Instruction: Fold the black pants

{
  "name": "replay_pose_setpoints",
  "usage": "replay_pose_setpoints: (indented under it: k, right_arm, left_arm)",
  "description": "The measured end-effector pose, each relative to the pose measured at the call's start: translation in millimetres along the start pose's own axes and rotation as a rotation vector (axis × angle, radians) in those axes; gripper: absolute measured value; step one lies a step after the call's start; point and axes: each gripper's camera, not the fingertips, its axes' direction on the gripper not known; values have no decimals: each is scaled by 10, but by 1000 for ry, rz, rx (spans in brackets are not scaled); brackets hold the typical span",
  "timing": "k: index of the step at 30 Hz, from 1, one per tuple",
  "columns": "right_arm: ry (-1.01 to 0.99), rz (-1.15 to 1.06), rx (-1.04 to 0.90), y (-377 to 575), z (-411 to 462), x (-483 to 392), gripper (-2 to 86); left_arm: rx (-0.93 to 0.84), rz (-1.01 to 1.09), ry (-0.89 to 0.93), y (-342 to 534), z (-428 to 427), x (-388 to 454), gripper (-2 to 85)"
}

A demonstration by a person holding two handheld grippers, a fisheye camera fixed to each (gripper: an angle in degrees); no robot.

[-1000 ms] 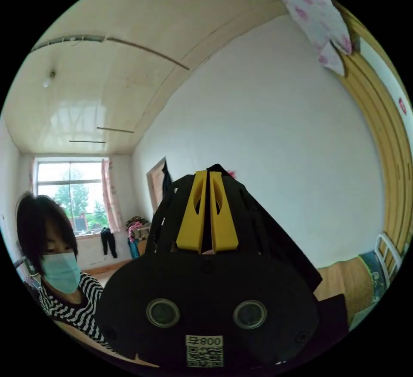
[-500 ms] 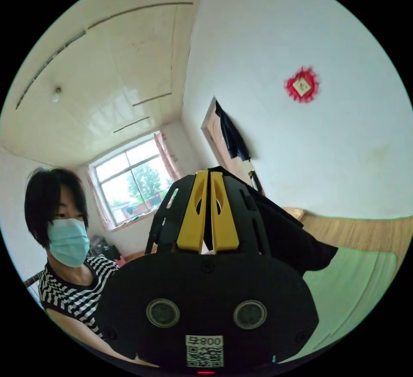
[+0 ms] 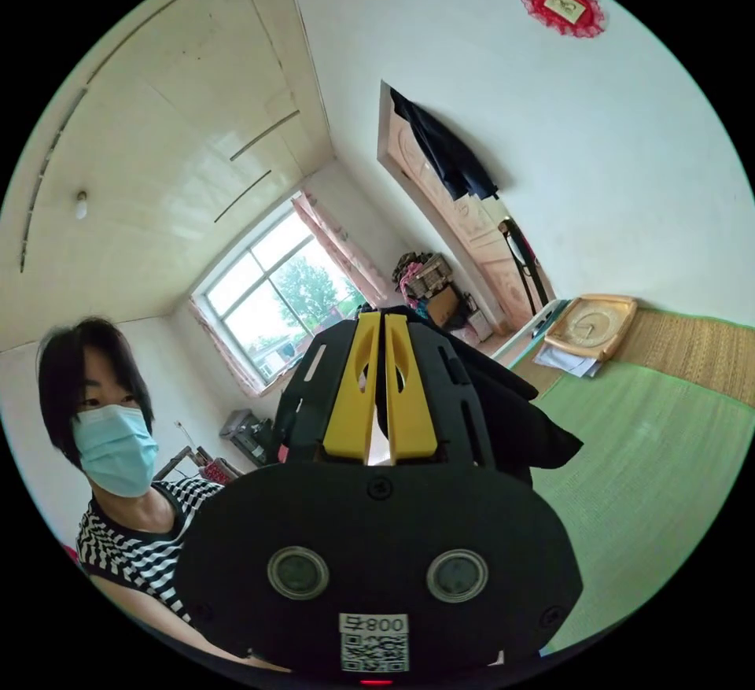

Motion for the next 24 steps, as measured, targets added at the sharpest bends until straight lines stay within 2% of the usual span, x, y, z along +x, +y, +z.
replay_pose_setpoints:
  k: [8, 14, 20, 24]
  right_arm:
    - [6, 64, -38, -170, 11, 843, 3]
    - [-9, 57, 6, -581, -157, 1311, 4]
    - [-82, 40, 152, -921, -748, 1684, 4]
    - [16, 56, 256, -740, -1487, 1995, 5]
  left_arm:
    - [3, -93, -37, -370, -207, 545, 10]
    - [76, -97, -104, -916, -526, 909, 6]
    - [181, 31, -171, -1673, -910, 1493, 5]
    - [194, 152, -174, -2020, -931, 1965, 5]
